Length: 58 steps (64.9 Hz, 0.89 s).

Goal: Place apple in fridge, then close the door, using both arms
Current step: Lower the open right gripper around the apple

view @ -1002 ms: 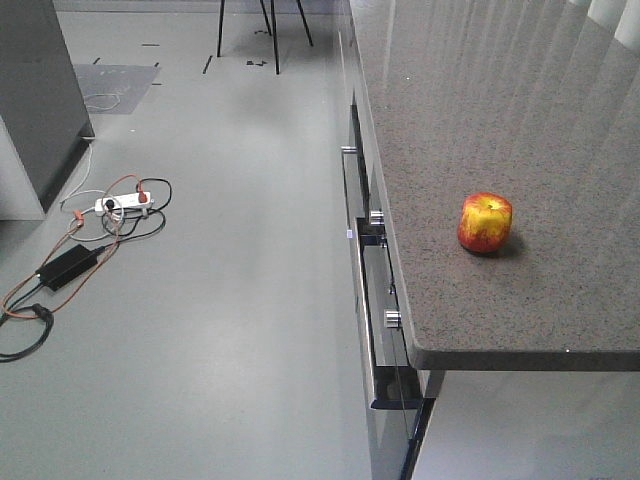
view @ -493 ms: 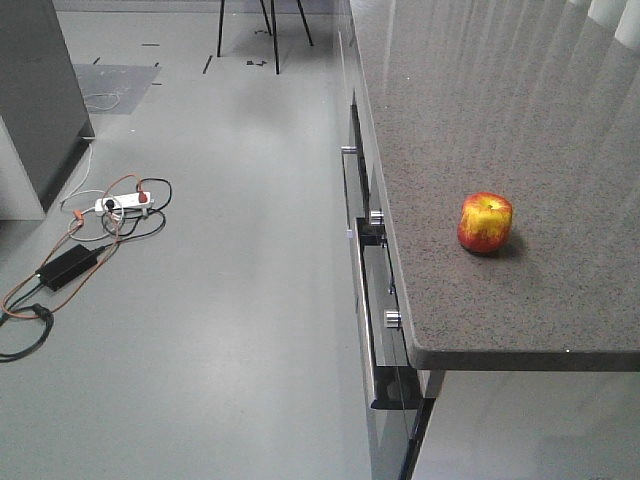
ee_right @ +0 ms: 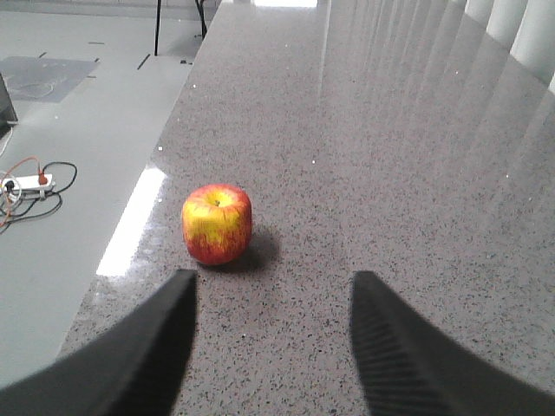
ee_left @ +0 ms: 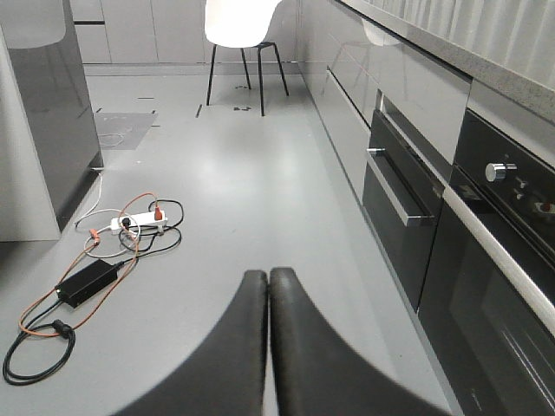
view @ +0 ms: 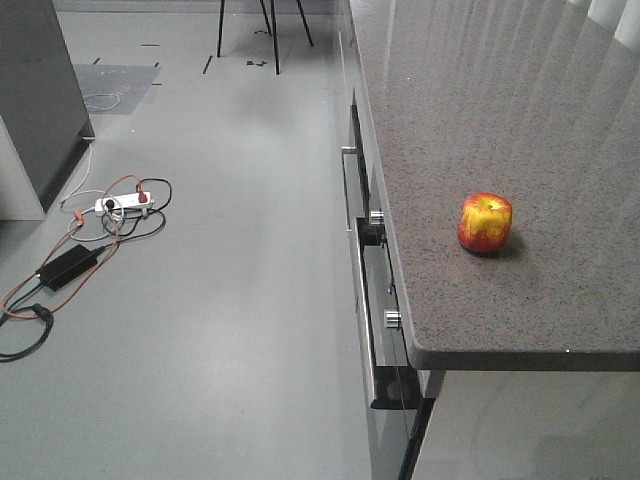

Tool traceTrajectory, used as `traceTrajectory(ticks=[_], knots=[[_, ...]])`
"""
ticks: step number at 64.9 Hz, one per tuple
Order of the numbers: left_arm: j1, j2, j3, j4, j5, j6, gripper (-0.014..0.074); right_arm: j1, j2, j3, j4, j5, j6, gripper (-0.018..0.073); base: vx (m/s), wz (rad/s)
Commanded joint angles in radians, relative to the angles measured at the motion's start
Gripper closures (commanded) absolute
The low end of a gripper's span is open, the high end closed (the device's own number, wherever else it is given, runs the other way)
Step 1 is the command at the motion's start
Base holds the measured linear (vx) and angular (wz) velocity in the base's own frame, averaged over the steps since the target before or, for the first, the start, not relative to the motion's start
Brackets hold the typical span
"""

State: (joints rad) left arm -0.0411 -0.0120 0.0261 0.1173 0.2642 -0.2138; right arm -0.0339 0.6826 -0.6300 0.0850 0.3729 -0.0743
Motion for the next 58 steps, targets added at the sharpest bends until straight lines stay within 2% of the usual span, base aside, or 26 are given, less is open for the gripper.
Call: traceTrajectory(ticks=[1,7,12,19,32,39,58], knots=[[-0.003,-0.014,0.020,-0.005,-0.071,-0.009,0.0602,-0.001,0.005,-0.032,-0.005,-0.064,-0.002,0.0012,0.00,0.00],[-0.003,-0.014,0.020,-0.005,-0.071,-0.009,0.0602,-0.001,0.005,-0.031,-0.005,-0.062,-0.002,-0.0072,0.00,0.00],[-0.003,-0.014,0.020,-0.005,-0.071,-0.009,0.0602,-0.001,0.005,-0.029,-0.005,-0.047,-0.002,-0.0098,0.00,0.00],[-0.003,-0.014,0.020,-0.005,-0.071,-0.009,0.0602,-0.001,0.005,-0.029,0.007,-0.057,0.001,-0.0092,0.00,0.00],[-0.003,-0.014,0.020,-0.005,-0.071,-0.009,0.0602,0.000,0.024,-0.050,0.109,-0.044,-0.013,-0.0059,0.00,0.00],[-0.003,-0.014,0.020,-0.005,-0.071,-0.009,0.0602,0.000,0.085,-0.119,0.138,-0.037,-0.069,-0.0050,0.00,0.00],[-0.003,-0.014,0.020,-0.005,-0.071,-0.009,0.0602,0.002,0.415,-0.418,0.162,0.028,-0.107,-0.0046,0.00,0.00]])
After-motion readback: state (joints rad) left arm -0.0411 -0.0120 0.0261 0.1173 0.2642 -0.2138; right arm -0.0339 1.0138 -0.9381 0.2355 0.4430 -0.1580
